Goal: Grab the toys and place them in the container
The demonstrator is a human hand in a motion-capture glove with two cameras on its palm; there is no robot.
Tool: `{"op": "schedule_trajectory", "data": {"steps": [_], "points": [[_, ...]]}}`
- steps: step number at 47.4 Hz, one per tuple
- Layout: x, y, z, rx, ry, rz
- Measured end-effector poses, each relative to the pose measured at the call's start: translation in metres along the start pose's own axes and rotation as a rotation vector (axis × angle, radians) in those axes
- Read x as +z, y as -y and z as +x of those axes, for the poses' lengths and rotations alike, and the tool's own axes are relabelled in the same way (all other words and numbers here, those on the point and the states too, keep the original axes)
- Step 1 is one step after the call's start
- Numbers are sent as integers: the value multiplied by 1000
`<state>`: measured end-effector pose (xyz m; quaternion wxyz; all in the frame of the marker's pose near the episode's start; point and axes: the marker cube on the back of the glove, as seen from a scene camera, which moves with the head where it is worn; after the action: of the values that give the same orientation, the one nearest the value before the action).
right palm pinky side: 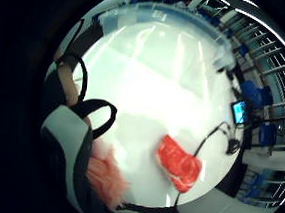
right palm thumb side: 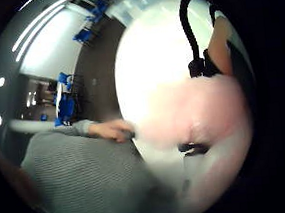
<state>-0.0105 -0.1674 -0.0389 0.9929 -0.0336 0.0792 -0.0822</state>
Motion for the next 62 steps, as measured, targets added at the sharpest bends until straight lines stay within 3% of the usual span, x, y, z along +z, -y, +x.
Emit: {"op": "schedule_trajectory", "data": {"steps": [3, 10, 14, 20, 25, 30, 33, 41, 50, 62], "points": [[-43, 23, 8, -65, 41, 66], [-76, 80, 40, 130, -3, 76], [-68, 99, 53, 242, -6, 44], [-45, 129, 85, 162, -169, 5], [-18, 187, 118, 239, -226, 18], [13, 248, 128, 481, -54, 17], [26, 263, 133, 457, 16, -5], [41, 274, 136, 401, 78, -43], [65, 260, 132, 360, 84, -293], [48, 223, 126, 333, 128, -250]]}}
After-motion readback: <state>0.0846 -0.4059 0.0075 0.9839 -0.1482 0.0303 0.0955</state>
